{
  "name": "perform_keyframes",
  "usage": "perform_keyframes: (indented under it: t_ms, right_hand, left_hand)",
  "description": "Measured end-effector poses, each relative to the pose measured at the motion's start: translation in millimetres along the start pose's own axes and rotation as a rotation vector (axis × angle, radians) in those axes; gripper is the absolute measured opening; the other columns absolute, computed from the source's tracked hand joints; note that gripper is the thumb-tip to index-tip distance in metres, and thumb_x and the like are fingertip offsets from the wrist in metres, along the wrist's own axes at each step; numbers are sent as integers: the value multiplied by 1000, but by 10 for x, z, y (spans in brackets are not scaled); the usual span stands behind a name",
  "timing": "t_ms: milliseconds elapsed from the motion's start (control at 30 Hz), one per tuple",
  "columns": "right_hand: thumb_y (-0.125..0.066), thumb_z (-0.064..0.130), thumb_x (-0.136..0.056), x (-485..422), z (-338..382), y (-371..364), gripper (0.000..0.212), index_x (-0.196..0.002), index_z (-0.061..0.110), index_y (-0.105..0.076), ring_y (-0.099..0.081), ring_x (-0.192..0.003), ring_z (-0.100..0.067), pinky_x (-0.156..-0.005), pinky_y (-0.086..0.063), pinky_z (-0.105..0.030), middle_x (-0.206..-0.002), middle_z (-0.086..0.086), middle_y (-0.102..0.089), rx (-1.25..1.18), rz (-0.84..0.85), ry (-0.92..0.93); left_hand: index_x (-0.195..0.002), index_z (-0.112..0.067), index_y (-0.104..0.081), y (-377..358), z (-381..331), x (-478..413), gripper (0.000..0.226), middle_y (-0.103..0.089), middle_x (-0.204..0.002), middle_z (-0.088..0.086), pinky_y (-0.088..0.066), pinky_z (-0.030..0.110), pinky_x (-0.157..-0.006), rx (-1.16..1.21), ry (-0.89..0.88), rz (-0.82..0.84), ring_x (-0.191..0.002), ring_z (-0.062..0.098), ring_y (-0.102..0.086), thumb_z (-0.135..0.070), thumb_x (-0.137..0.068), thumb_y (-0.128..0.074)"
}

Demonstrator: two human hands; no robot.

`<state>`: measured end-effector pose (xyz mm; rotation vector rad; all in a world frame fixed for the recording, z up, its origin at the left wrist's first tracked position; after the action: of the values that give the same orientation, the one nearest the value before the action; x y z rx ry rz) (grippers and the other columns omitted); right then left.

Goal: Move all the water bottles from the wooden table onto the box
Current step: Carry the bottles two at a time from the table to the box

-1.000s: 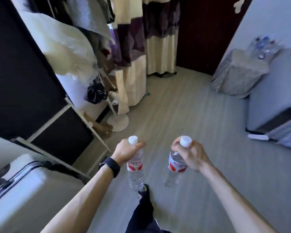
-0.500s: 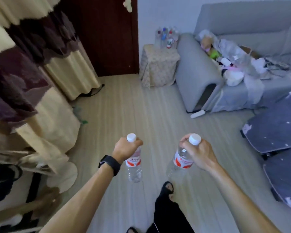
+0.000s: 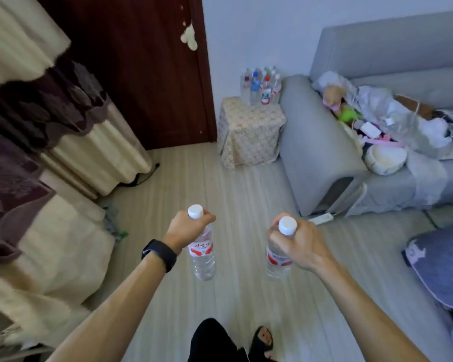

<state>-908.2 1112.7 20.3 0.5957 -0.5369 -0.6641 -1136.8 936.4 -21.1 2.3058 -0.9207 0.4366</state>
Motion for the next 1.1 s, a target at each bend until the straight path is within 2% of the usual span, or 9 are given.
perform_keyframes:
  t_ms: [233, 467, 533, 633, 700, 833, 967, 1033, 1100]
  right_hand:
    - [-50, 66, -65, -1548, 347, 228, 44, -88, 30, -60, -66, -79, -17, -71, -56, -36, -77, 5, -71, 79, 6, 24]
    - [-54, 66, -62, -2801, 562, 620, 48, -83, 24, -64, -68, -74, -18, -70, -56, -41, -74, 2, -71, -29, -112, -43]
    - [-60, 63, -67, -3094, 573, 740, 40, -82, 26, -64, -67, -75, -17, -70, -56, -40, -75, 4, -71, -51, -131, -52]
    - [-74, 46, -82, -3629, 498, 864, 20, -84, 29, -64, -67, -78, -18, -73, -55, -41, -79, 4, -72, -61, -131, -88]
    - [-75, 44, -83, -3998, 443, 954, 19, -85, 29, -64, -68, -79, -14, -74, -55, -41, -81, 5, -73, -89, -128, -93]
    - [-68, 65, -72, -4838, 283, 1126, 37, -86, 31, -66, -68, -78, -8, -70, -56, -36, -81, 9, -73, -138, -122, -81]
    - [-70, 64, -81, -5748, 214, 1306, 37, -86, 27, -69, -67, -74, -4, -68, -55, -34, -78, 8, -73, -146, -51, -53]
    - [-61, 77, -76, -6131, 255, 1408, 57, -91, 23, -70, -67, -79, -8, -72, -55, -36, -84, 5, -74, -131, -9, -33]
    - [-51, 91, -68, -6520, 259, 1496, 73, -99, 28, -71, -68, -84, -2, -75, -57, -31, -91, 12, -74, -102, 40, -19]
  left_hand:
    - [-89, -11, -73, 158, -525, -1425, 16, -70, -79, 4, -51, 27, -61, 101, 70, 32, -72, 19, -67, -26, -85, -74]
    - [-90, -8, -70, 349, -1533, -2899, 23, -70, -85, 9, -57, 36, -74, -33, 15, 67, -79, 23, -67, -30, -84, -74]
    - [-86, -8, -69, 335, -1831, -3272, 25, -71, -82, 8, -58, 39, -78, -79, -10, 65, -79, 24, -67, -31, -82, -75]
    - [-80, -8, -68, 205, -2298, -3807, 24, -67, -77, 5, -53, 32, -69, -129, -64, 96, -73, 20, -62, -31, -84, -74]
    - [-86, -3, -70, 83, -2560, -4178, 28, -67, -79, 6, -52, 33, -71, -137, -85, 113, -73, 20, -62, -31, -85, -73]
    - [-92, -3, -72, -225, -2974, -4829, 27, -65, -78, 2, -49, 32, -72, -125, -96, 127, -71, 16, -59, -30, -86, -72]
    - [-83, -15, -73, -474, -3384, -5406, 14, -66, -77, -2, -48, 27, -67, -100, -62, 130, -74, 13, -60, -29, -86, -73]
    - [-79, -20, -71, -563, -3558, -5669, 12, -67, -78, -2, -51, 30, -71, -113, -37, 129, -76, 15, -61, -29, -86, -74]
    - [-84, -22, -74, -643, -3748, -5906, 10, -71, -86, 1, -54, 34, -80, -158, -34, 134, -83, 16, -65, -31, -86, -73]
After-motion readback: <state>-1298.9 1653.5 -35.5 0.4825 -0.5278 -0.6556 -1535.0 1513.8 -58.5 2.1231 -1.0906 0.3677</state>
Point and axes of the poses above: each hand's wrist, its own x-axis away from the middle knuckle, its own y-axis out of the back of the hand, z = x × y, the point moved 9 cm from there along -x, towards the middle knuckle
